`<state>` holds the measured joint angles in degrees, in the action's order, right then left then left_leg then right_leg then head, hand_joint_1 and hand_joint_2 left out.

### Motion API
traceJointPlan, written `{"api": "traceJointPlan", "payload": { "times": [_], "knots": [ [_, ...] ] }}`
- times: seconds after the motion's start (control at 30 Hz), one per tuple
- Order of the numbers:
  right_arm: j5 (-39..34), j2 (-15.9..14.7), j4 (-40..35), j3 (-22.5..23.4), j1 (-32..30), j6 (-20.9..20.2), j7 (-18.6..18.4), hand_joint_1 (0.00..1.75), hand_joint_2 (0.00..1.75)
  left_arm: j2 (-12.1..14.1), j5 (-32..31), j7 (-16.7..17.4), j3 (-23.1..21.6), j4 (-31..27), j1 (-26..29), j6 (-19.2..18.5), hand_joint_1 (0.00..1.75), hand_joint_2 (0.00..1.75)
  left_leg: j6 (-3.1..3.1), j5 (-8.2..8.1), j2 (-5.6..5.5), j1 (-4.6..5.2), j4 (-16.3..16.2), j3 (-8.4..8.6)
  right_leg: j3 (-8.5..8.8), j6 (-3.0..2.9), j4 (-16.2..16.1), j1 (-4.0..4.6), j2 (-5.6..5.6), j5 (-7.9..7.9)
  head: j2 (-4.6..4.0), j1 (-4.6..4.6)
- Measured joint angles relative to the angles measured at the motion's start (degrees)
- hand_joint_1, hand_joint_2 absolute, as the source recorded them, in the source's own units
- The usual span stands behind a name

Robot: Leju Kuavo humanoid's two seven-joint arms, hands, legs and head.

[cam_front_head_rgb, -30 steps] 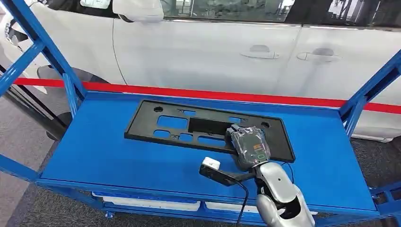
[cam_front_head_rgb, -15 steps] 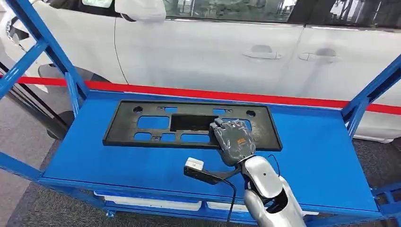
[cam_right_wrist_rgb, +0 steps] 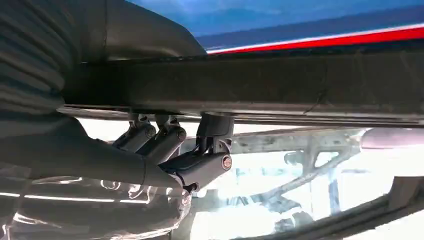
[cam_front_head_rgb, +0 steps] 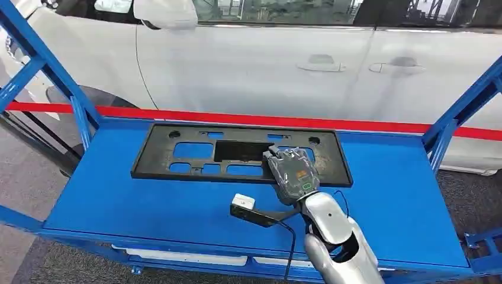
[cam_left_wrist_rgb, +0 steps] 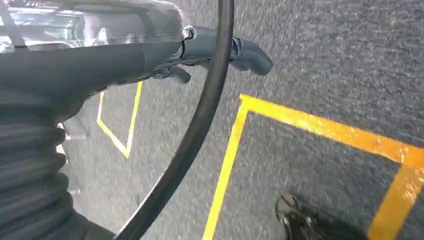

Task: Take the parts from the cabinet and place them on the table.

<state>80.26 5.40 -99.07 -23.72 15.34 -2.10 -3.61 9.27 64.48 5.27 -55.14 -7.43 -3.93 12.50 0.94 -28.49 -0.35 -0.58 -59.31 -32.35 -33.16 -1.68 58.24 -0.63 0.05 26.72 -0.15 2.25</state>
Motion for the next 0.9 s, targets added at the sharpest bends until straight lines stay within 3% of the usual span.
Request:
{"api": "traceJointPlan", "payload": {
  "times": [0.03,0.1,0.13,0.17,0.2,0.27,0.3,0.33,0.37,0.43,0.47,0.5,0.53,0.6,0.63,0.67,0.7,0.77,0.8,0.83,0.9],
  "knots": [
    [-0.37,1.20,1.58,-0.66,1.97,0.00,-0.24,1.75,1.75,0.28,0.57,-0.09,0.35,0.00,-0.03,-0.76,0.00,1.75,0.28,-2.50,0.01,-0.04,-3.56,-1.48,-0.32,-0.52,0.05,0.00,0.08,-0.17,0.00,0.02],
    [-0.94,3.38,4.67,-1.81,5.54,-0.02,-0.94,1.75,1.75,1.13,0.96,0.24,0.68,0.00,-0.29,-2.11,0.00,1.75,0.78,-6.83,0.00,-0.07,-12.77,-5.51,-0.91,-0.80,0.24,0.12,0.16,-0.38,0.00,0.00],
    [-1.16,4.00,5.75,-2.19,6.96,-0.02,-1.09,1.75,1.75,1.40,0.96,0.40,0.68,0.00,-0.33,-2.38,0.00,1.75,0.94,-7.63,0.01,-0.08,-15.91,-6.82,-1.16,-0.83,0.40,0.15,0.11,-0.43,0.00,0.02],
    [-1.37,4.63,6.92,-2.57,8.06,-0.02,-1.29,1.75,1.75,1.57,0.96,0.53,0.68,0.00,-0.33,-2.47,0.00,1.75,1.01,-6.94,0.01,-0.10,-16.42,-6.84,-1.30,-0.83,0.56,0.15,0.02,-0.46,0.00,0.02],
    [-1.46,5.04,7.71,-2.88,8.85,-0.02,-1.38,1.75,1.75,1.72,0.98,0.55,0.68,0.00,-0.20,-2.47,0.00,1.75,1.04,-5.12,0.02,-0.14,-14.34,-5.62,-1.40,-0.78,0.75,0.15,-0.07,-0.49,0.00,0.00],
    [-1.62,5.51,8.65,-3.30,10.16,0.00,-1.53,1.75,1.75,2.12,1.15,0.33,0.68,0.00,-0.14,-2.31,0.00,1.75,0.91,0.03,0.03,-0.26,-4.11,-0.07,-1.62,-0.71,1.20,0.14,-0.18,-0.53,0.00,0.02],
    [-1.75,5.64,8.76,-3.36,10.44,0.04,-1.62,1.75,1.75,2.19,1.13,0.28,0.68,0.00,-0.20,-2.20,0.00,1.75,0.73,-0.01,-0.03,-0.30,0.17,1.87,-1.78,-0.59,1.32,0.18,-0.28,-0.58,0.00,0.00],
    [-1.88,5.66,8.65,-3.36,10.42,0.17,-1.90,1.75,1.75,2.32,0.76,0.29,0.68,0.00,-0.25,-1.96,0.00,1.75,0.33,-0.10,-0.21,0.04,0.76,2.74,-2.15,-0.21,1.35,0.37,-0.20,-0.80,0.00,0.02],
    [-1.99,5.39,7.93,-3.34,9.32,0.33,-2.60,1.75,1.75,2.17,-0.67,0.39,0.40,0.00,-0.17,-1.55,0.00,1.75,0.06,0.38,-0.31,0.19,0.69,2.37,-2.11,0.26,1.25,0.43,-0.20,-1.11,0.00,0.02],
    [-3.46,2.02,1.33,-2.03,2.87,1.53,-2.69,1.75,1.75,1.15,-3.69,1.01,-1.63,0.04,-0.12,0.09,0.00,1.75,-0.38,0.51,-0.58,0.38,0.79,2.12,-1.90,0.95,0.95,0.41,-0.65,-1.55,0.00,0.02],
    [-4.48,0.36,-1.83,-0.78,0.01,1.90,-1.46,1.75,1.75,0.63,-4.11,1.42,-2.56,0.04,0.19,0.90,0.00,1.75,-1.14,1.04,-0.65,-0.02,1.58,1.94,-1.90,1.34,0.98,0.70,-0.71,-1.62,0.00,-0.02],
    [-5.22,-1.60,-3.72,0.79,-2.23,2.01,-0.14,1.75,1.75,-0.30,-4.49,1.74,-3.46,0.04,0.33,1.31,0.00,1.75,-1.69,1.52,-0.32,-0.16,1.71,1.81,-2.37,1.69,1.90,0.37,-0.12,0.12,0.00,0.00],
    [-5.51,-2.67,-4.93,2.09,-3.90,2.05,0.37,1.75,1.75,-0.75,-4.64,2.17,-4.00,0.04,0.43,1.40,0.00,1.75,-2.19,1.90,-0.15,-0.16,1.69,1.24,-3.32,1.90,4.35,0.41,-0.07,2.80,0.00,-0.02],
    [-5.77,-4.52,-7.82,4.76,-6.86,2.27,0.85,1.75,1.75,-1.83,-5.47,2.84,-5.25,0.04,0.21,1.34,0.00,1.75,-2.81,2.59,0.28,0.03,1.49,-0.11,-6.35,2.26,12.76,0.35,-0.05,8.53,0.00,0.00],
    [-6.12,-5.58,-8.99,5.93,-8.50,2.71,1.20,1.75,1.75,-2.19,-6.26,3.44,-5.93,0.04,0.05,1.25,0.00,1.75,-2.92,3.00,0.32,0.15,1.36,-0.85,-7.39,2.35,16.51,0.34,-0.05,10.02,0.00,-0.02],
    [-6.58,-6.54,-10.04,7.15,-9.89,3.17,1.71,1.75,1.75,-2.65,-7.13,4.13,-6.78,0.04,-0.09,1.16,0.00,1.75,-2.94,3.30,0.39,0.25,1.19,-1.41,-7.29,2.38,17.69,0.35,-0.05,9.75,0.00,-0.02],
    [-7.13,-7.46,-10.89,8.38,-11.48,3.65,2.30,1.75,1.75,-2.95,-7.90,4.72,-7.63,0.04,-0.18,1.16,0.00,1.75,-3.02,3.61,0.41,0.39,1.02,-2.04,-6.01,2.26,16.67,0.35,-0.05,8.19,0.00,0.00],
    [-8.22,-8.99,-12.57,11.51,-14.27,4.42,3.74,1.75,1.75,-3.85,-8.99,5.34,-9.40,0.04,-0.38,1.32,0.00,1.75,-3.00,4.26,0.32,0.75,0.75,-3.06,-0.55,1.60,9.07,0.50,-0.05,4.18,0.00,0.00],
    [-8.46,-9.56,-13.47,13.28,-15.19,4.48,4.44,1.75,1.75,-4.31,-9.49,5.53,-10.25,0.04,-0.39,1.36,0.00,1.75,-2.96,4.59,0.29,0.86,0.66,-3.33,2.92,1.01,4.09,0.76,-0.06,3.40,0.00,0.00],
    [-8.46,-9.93,-14.34,14.99,-15.70,4.42,5.07,1.75,1.75,-4.88,-9.79,5.62,-11.17,0.04,-0.41,1.38,0.00,1.75,-2.72,4.88,0.31,1.18,0.56,-3.68,5.63,0.41,-0.45,1.20,-0.17,4.68,0.00,0.00],
    [-8.02,-9.97,-15.24,16.48,-16.11,3.98,5.84,1.75,1.75,-4.96,-9.31,5.66,-12.11,0.07,-0.53,1.51,0.00,1.75,-2.17,5.68,0.62,0.92,0.79,-3.64,5.38,0.70,-1.18,1.44,-0.24,3.89,0.00,-0.04]
  ]
}}
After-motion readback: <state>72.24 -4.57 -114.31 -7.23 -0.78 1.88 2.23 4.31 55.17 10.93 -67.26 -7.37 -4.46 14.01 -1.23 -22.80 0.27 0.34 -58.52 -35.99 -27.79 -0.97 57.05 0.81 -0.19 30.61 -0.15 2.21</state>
